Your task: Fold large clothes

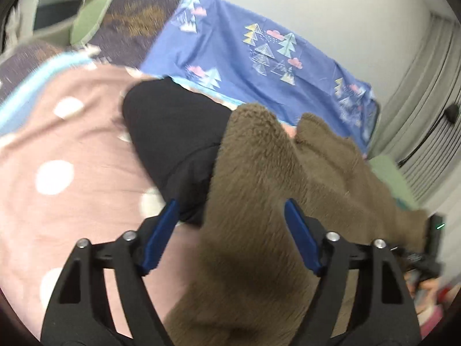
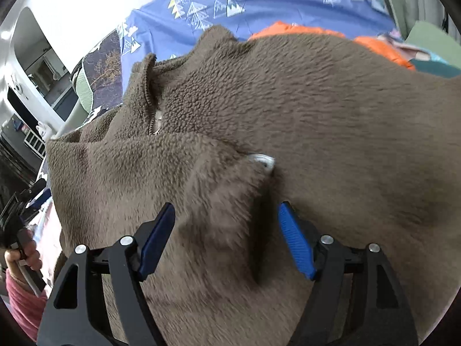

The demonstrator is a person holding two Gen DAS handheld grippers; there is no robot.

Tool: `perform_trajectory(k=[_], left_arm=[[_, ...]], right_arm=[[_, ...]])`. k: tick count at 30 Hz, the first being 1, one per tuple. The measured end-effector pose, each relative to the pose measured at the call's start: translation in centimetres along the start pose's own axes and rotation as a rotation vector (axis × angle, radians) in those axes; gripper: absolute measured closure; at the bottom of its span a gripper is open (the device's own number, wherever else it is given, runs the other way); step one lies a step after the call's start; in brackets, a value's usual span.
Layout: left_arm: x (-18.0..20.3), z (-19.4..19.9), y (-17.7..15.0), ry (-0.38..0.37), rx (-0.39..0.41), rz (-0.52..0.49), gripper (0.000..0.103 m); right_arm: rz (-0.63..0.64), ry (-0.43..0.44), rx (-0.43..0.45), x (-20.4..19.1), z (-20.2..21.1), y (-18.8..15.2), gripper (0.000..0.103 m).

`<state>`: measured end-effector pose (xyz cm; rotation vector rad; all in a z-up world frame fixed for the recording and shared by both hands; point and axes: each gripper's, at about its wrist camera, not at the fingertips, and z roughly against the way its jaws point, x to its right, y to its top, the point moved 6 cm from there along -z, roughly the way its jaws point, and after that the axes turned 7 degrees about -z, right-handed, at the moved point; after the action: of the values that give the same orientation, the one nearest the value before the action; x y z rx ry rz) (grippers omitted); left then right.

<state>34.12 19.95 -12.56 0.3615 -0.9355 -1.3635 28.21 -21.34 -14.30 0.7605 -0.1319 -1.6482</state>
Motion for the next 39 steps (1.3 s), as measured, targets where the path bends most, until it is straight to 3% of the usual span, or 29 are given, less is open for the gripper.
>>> perform_trajectory(k=[1, 2, 3, 4, 5, 7, 9, 11, 12, 13, 16, 19, 22, 23, 25, 27, 29, 30, 32, 33, 35, 39], left_arm=[[0.3, -0.7, 0.3, -0.004, -0.006, -0.001, 0.027], [0.6, -1.6, 0.8, 0.004, -0.014, -0.011, 0.053], [1.2, -2.1, 0.8, 0.010, -0.018, -0.031, 0.071], [1.7, -2.9, 1.5, 0.034, -0.039, -0.058, 0.080], [2.1, -2.9, 1.8, 0.056, -0.028, -0.072, 0.082], [3.2, -2.7, 2.9, 0.149, 0.022, -0.150, 0.082], [4.0, -3.5, 3.4, 0.256, 0.056, -0.256, 0.073], [4.4, -4.6, 3.1, 0.353, 0.047, -0.336, 0.050], [4.6, -5.3, 2.8, 0.390, 0.022, -0.361, 0.045], [4.6, -5.4, 2.5, 0.404, 0.011, -0.369, 0.043], [4.8, -3.3, 2.4, 0.391, 0.062, -0.334, 0.043], [6.1, 1.2, 2.7, 0.392, 0.167, -0.299, 0.052], [9.6, 4.3, 1.7, 0.300, 0.230, -0.359, 0.061], [10.5, 4.4, 1.2, 0.300, 0.226, -0.396, 0.072], [12.2, 2.6, -0.4, 0.227, 0.152, -0.414, 0.079], [12.6, -0.5, -2.2, 0.166, 0.042, -0.393, 0.082], [11.7, -4.3, -4.5, 0.228, -0.032, -0.415, 0.082], [10.7, -6.2, -5.6, 0.289, -0.045, -0.447, 0.082], [8.9, -8.8, -7.1, 0.240, -0.127, -0.382, 0.082], [8.3, -8.1, -6.3, 0.176, -0.096, -0.299, 0.082], [7.6, -7.8, -6.0, 0.125, -0.077, -0.239, 0.082], [8.5, -7.7, -6.1, 0.185, -0.082, -0.299, 0.082]], right_arm=[[0.025, -0.022, 0.004, -0.6, -0.3, 0.1, 0.068], [0.056, -0.062, 0.023, -1.0, -0.2, 0.2, 0.072], [0.084, -0.076, 0.062, -1.7, 0.5, 0.4, 0.074], [0.115, -0.069, 0.133, -2.6, 2.1, 0.6, 0.076], [0.132, -0.065, 0.190, -3.3, 3.7, 0.7, 0.077], [0.148, -0.063, 0.298, -3.9, 6.9, 1.1, 0.077], [0.151, -0.141, 0.317, -2.9, 7.2, 1.5, 0.074], [0.189, -0.307, 0.181, -1.1, 3.2, 1.0, 0.053], [0.203, -0.368, 0.104, 0.0, 1.4, 0.3, 0.053], [0.191, -0.359, 0.067, 0.7, 0.4, -0.4, 0.053], [0.134, -0.260, 0.188, 0.5, 3.9, -1.0, 0.051], [0.181, -0.270, 0.308, -1.0, 7.5, -1.5, 0.052], [0.239, -0.146, 0.319, -3.8, 8.7, -2.5, 0.060], [0.251, -0.116, 0.309, -4.2, 8.7, -3.0, 0.060], [0.275, -0.081, 0.280, -4.9, 7.3, -3.9, 0.060], [0.288, -0.161, 0.254, -4.3, 4.0, -4.6, 0.062], [0.285, -0.245, 0.234, -2.6, 1.0, -4.9, 0.074], [0.262, -0.234, 0.207, -1.6, -0.6, -5.3, 0.074], [0.202, -0.157, 0.215, -1.4, -0.6, -4.5, 0.075], [0.203, -0.152, 0.227, -1.4, -0.5, -4.4, 0.075], [0.230, -0.181, 0.215, -1.5, -1.1, -4.7, 0.073], [0.297, -0.256, 0.230, -2.7, -1.1, -5.3, 0.069]])
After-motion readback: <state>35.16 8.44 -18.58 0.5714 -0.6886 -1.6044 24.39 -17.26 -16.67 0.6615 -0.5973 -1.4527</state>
